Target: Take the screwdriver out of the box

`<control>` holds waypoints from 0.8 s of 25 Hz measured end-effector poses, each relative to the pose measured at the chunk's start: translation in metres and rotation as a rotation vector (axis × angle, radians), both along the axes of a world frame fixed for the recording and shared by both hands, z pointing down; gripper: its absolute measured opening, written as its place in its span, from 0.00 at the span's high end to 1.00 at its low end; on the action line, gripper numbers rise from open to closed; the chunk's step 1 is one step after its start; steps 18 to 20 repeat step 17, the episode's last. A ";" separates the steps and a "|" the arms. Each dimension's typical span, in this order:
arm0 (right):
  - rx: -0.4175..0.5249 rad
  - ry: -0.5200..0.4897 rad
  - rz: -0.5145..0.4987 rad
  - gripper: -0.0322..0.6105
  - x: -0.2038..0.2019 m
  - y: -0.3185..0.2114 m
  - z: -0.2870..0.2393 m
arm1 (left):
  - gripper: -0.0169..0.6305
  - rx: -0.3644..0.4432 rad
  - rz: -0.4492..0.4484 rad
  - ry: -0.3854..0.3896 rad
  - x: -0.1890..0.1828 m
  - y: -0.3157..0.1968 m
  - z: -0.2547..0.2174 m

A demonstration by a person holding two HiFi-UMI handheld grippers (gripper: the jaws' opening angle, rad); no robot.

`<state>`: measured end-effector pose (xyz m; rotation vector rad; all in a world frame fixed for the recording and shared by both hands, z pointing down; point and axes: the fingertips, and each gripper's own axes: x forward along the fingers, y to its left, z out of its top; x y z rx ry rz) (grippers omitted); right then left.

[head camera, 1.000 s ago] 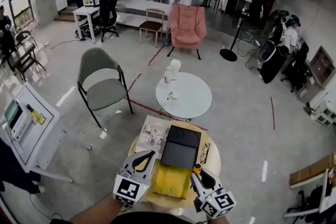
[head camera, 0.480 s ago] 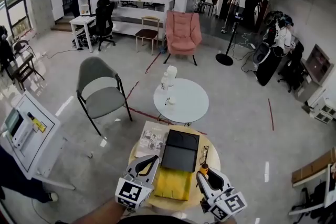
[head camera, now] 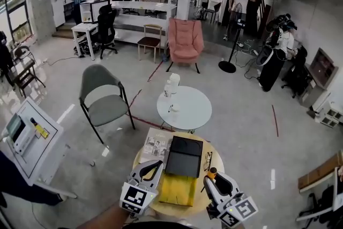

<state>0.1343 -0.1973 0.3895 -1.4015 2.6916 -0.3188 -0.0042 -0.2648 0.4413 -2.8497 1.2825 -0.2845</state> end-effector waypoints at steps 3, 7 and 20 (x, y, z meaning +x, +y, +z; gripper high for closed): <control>0.009 0.004 -0.003 0.76 -0.004 0.003 -0.004 | 0.95 0.006 -0.004 0.002 -0.004 0.004 -0.003; 0.016 0.002 0.005 0.76 -0.004 0.004 -0.005 | 0.95 0.003 -0.017 -0.001 -0.012 0.008 -0.002; 0.022 -0.030 0.004 0.76 -0.013 -0.008 -0.001 | 0.95 0.004 -0.044 0.001 -0.033 0.000 -0.001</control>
